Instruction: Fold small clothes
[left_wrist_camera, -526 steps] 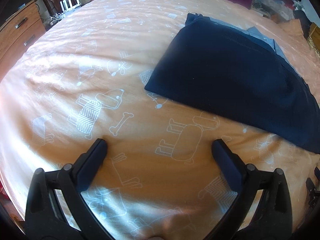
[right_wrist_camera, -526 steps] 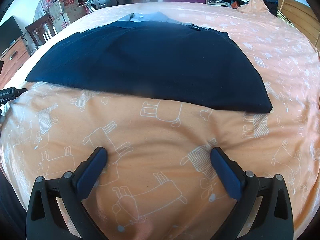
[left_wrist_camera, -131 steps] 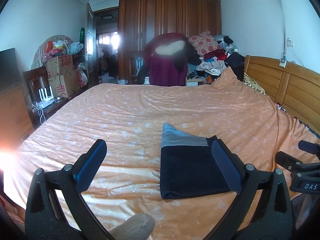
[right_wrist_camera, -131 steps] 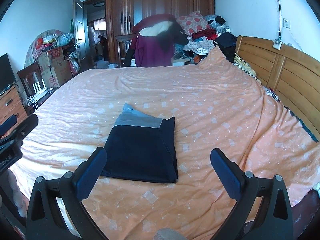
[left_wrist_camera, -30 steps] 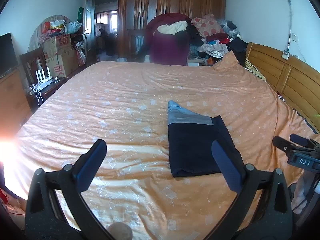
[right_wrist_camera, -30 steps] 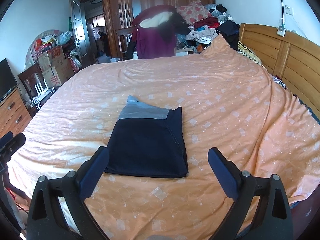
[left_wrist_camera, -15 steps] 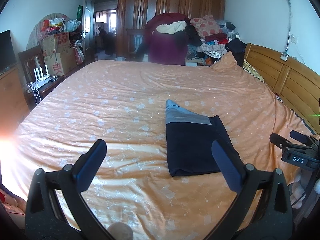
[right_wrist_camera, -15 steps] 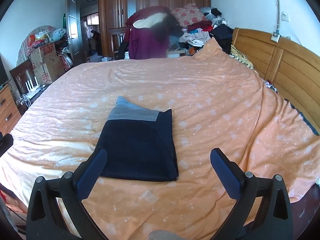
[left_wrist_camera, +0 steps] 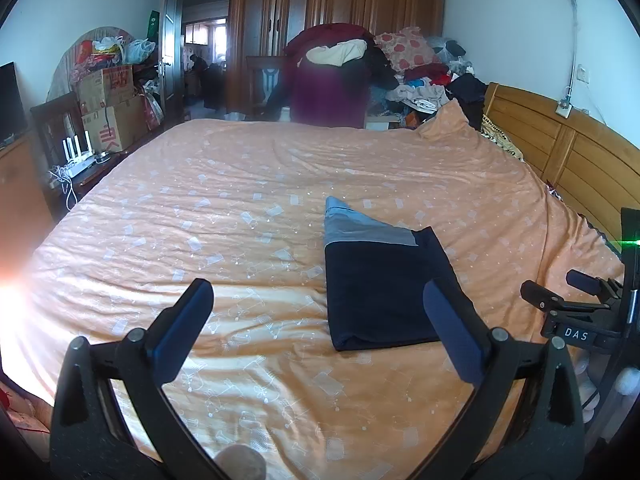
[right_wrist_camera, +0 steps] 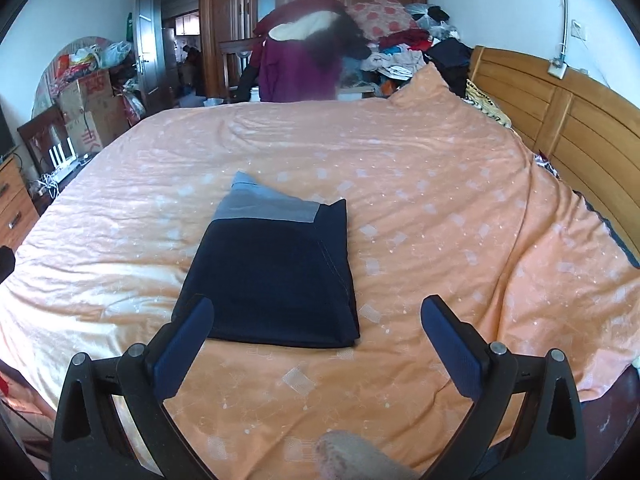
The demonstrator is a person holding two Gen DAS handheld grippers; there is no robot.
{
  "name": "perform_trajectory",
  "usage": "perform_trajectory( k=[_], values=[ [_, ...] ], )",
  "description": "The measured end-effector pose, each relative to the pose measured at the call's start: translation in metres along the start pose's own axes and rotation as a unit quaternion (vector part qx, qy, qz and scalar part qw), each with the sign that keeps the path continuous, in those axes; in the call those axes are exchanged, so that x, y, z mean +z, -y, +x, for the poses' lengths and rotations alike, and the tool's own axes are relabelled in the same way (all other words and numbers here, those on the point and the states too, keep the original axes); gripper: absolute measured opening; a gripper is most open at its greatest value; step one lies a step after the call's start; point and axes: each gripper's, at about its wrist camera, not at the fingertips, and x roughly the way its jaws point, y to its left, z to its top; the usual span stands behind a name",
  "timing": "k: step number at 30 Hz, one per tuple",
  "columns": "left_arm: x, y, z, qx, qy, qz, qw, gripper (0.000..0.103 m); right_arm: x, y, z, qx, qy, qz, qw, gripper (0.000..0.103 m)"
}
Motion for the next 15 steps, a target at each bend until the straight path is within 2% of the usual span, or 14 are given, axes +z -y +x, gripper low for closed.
perform_trajectory(
  k=[15],
  values=[
    [-0.0022,-0.0001,0.0071,-0.001,-0.007,0.000,1.0000,0.103,0.0018,0.0020,0.0011,-0.004,-0.003,-0.001,1.000,0.103]
  ],
)
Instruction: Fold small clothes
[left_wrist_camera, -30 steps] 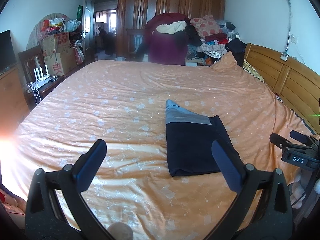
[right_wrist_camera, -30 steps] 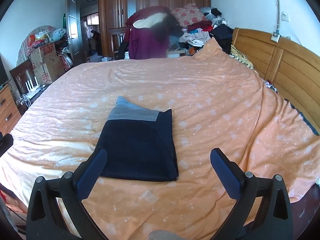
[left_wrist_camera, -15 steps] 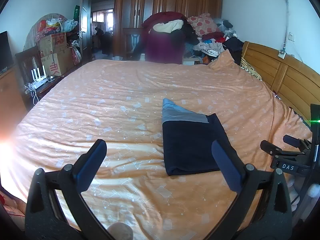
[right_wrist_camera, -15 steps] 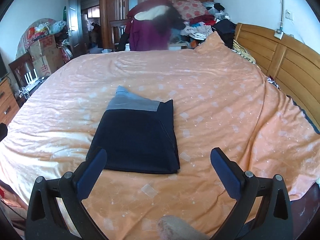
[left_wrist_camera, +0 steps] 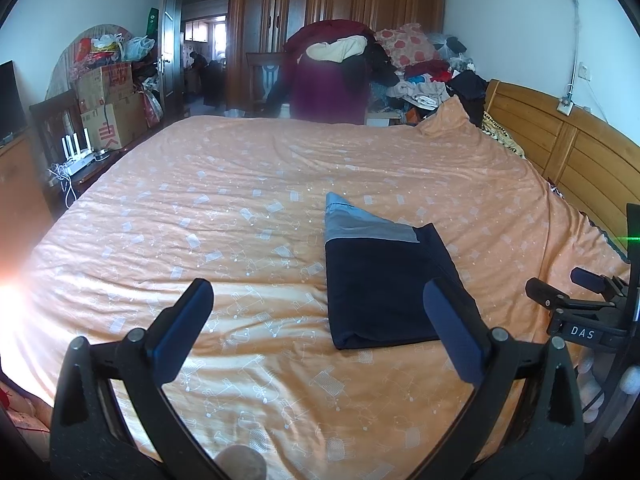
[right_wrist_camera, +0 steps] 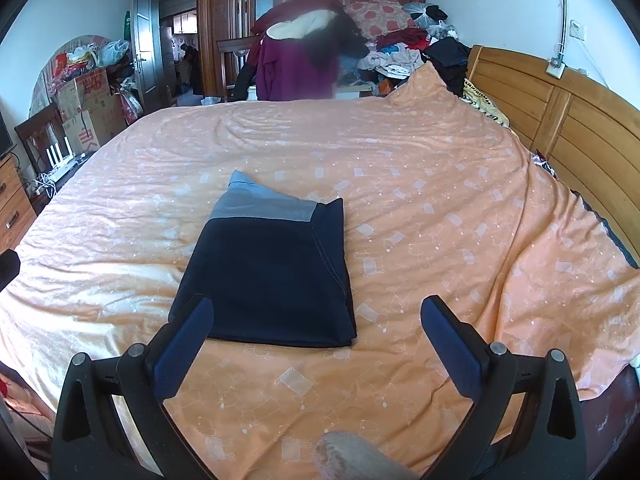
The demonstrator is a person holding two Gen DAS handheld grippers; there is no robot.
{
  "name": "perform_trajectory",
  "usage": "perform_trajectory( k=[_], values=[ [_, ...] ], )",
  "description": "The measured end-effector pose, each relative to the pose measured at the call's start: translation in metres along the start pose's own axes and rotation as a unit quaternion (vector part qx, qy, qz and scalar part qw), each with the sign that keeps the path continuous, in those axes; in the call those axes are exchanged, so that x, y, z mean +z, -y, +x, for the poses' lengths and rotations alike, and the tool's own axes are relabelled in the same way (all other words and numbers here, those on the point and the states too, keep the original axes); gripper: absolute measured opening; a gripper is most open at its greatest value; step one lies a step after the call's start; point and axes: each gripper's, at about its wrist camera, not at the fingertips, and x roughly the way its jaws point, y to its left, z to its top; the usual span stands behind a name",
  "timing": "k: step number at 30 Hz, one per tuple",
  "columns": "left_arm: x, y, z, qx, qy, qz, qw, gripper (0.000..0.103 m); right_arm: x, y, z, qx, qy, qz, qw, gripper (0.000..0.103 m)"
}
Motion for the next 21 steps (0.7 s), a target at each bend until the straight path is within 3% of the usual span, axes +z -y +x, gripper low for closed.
perform_trajectory(
  k=[21],
  values=[
    [-0.0018,0.0031,0.0062,-0.002,-0.006,0.002,1.0000,0.103,-0.0035,0.0039,0.0050,0.000,-0.011,0.004,1.000,0.103]
  ],
)
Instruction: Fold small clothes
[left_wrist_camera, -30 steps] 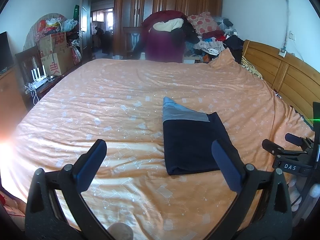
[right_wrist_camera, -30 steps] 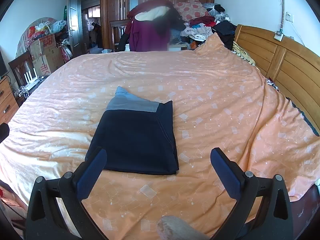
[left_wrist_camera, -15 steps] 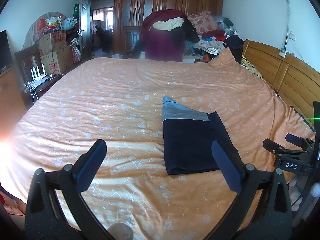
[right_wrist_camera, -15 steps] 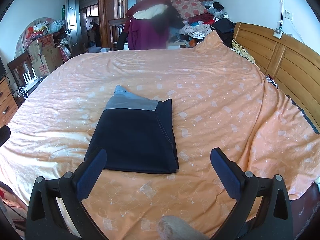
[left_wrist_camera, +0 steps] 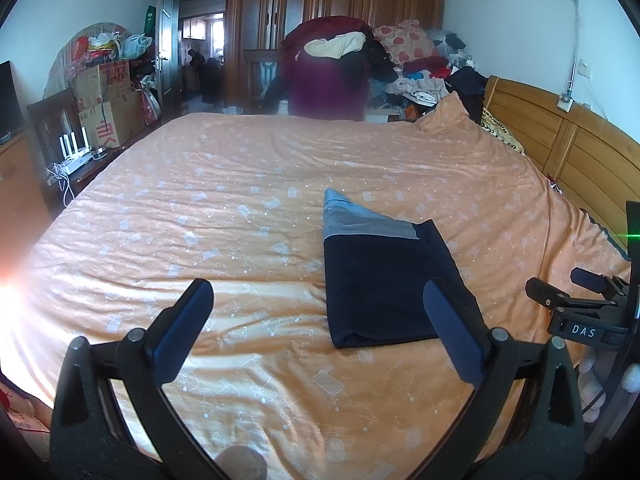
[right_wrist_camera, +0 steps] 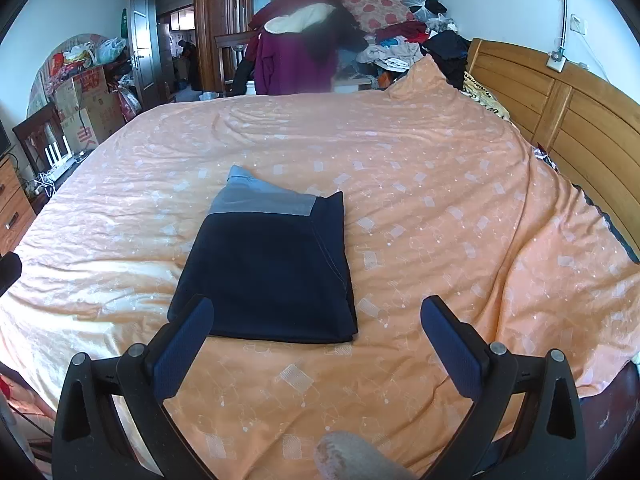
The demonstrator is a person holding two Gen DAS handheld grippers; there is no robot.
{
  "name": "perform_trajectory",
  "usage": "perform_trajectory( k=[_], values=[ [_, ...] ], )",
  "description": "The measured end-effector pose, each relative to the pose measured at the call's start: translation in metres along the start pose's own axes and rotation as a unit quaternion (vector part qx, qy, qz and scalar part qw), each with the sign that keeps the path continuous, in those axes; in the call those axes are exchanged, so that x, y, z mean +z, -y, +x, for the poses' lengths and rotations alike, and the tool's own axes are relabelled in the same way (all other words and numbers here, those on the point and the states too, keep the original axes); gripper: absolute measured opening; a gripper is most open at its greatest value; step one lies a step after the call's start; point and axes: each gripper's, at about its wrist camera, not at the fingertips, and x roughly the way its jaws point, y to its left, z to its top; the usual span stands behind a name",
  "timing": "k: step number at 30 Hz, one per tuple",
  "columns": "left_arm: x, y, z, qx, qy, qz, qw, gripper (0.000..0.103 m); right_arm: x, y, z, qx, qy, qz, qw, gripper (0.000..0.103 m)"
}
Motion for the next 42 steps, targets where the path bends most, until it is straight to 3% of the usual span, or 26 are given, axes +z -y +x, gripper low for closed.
perform_trajectory(
  k=[8,21,42],
  values=[
    [0.002,0.016,0.002,-0.009,-0.001,0.009,0.9999,0.103,0.002,0.008,-0.003,-0.006,-0.002,0.009,1.000,0.103],
    [0.002,0.077,0.004,-0.045,-0.010,0.052,0.9976,0.103,-0.006,0.052,-0.015,-0.018,0.000,0.038,0.999,0.103],
    [0.000,0.057,0.002,-0.037,-0.016,0.035,0.9986,0.103,0.000,0.022,-0.011,-0.009,0.004,0.008,1.000,0.103]
  ],
)
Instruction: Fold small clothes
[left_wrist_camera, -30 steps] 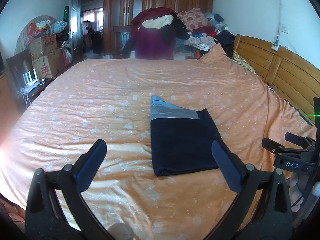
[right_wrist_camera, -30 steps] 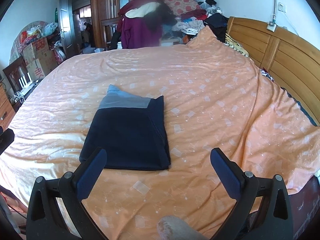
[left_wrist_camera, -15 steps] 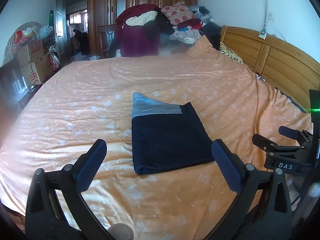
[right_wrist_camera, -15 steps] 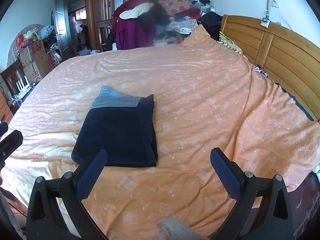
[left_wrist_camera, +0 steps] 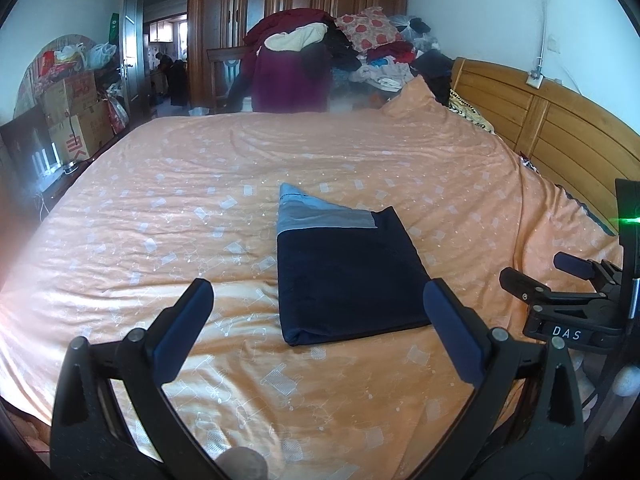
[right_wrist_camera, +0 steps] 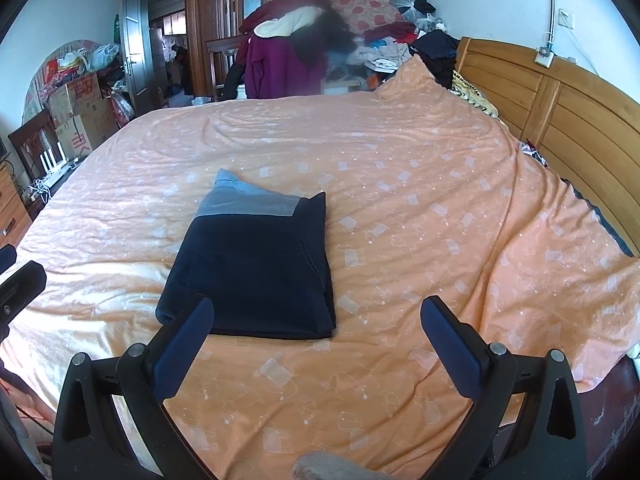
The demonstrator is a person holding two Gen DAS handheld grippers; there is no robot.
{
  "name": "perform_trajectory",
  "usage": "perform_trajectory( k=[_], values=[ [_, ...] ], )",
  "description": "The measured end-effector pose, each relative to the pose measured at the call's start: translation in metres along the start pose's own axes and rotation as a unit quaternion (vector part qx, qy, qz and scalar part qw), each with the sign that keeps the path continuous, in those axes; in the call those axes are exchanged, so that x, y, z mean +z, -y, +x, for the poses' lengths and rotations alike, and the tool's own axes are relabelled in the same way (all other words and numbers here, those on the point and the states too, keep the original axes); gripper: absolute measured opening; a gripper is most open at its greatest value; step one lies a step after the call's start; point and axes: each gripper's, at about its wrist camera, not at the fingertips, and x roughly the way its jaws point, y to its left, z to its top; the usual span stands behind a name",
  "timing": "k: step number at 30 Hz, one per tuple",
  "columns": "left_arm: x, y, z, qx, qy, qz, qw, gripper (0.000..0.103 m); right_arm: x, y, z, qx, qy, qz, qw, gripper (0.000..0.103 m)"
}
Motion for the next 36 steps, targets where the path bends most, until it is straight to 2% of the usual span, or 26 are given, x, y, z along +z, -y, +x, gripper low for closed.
perform_trajectory(
  k=[12,32,36],
  values=[
    [-0.003,-0.012,-0.001,0.001,0.001,-0.013,0.9999,0.103,0.003,-0.015,0.002,0.015,0.001,-0.009,1.000,0.103],
    [-0.002,-0.024,-0.001,0.007,0.003,-0.019,0.9998,0.103,0.003,-0.016,0.008,0.005,-0.009,-0.002,1.000,0.103],
    [0.003,-0.030,-0.012,0.032,0.036,-0.017,0.9987,0.103,0.004,-0.017,0.005,0.011,0.000,-0.002,1.000,0.103]
  ],
)
